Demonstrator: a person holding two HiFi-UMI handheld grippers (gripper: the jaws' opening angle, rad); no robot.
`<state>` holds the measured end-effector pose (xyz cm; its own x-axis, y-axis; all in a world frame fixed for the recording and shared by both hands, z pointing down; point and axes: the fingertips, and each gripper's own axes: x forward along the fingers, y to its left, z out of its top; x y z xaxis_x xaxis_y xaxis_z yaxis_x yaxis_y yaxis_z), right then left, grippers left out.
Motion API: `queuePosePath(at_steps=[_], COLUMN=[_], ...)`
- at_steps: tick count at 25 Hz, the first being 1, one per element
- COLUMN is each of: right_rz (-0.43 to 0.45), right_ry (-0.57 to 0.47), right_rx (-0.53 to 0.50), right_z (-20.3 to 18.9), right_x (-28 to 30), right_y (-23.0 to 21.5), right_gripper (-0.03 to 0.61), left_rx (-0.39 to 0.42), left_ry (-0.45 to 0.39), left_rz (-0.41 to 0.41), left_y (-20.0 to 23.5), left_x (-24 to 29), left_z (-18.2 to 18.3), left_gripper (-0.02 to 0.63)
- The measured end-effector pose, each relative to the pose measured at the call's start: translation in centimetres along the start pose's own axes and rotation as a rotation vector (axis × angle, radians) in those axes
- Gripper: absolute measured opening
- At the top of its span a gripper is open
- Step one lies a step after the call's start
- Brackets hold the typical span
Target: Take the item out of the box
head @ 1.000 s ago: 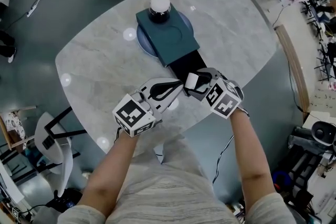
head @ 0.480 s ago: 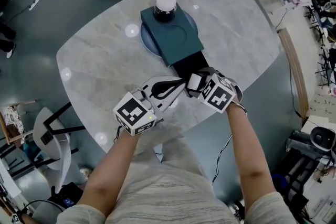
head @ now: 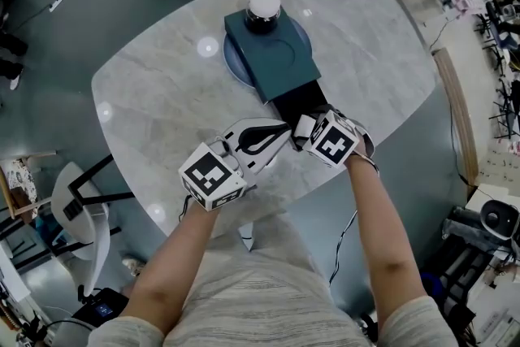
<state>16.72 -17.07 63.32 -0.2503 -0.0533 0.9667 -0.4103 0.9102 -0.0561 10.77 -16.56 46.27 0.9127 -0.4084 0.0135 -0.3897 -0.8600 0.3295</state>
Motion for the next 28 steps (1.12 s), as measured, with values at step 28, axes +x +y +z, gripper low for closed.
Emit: queuePosePath(at_steps=[28], right_rz=[-0.129], right_ry=[-0.083], right_rx=[0.098], right_z=[0.5], right_x=[-1.6], right_y=[-2.0], right_gripper=[0.293], left_rx=[0.014], left_ry=[-0.009], left_rz=[0.006], left_y=[0.0], left_x=[-0.9], left_z=[1.1], left_gripper=[0.020])
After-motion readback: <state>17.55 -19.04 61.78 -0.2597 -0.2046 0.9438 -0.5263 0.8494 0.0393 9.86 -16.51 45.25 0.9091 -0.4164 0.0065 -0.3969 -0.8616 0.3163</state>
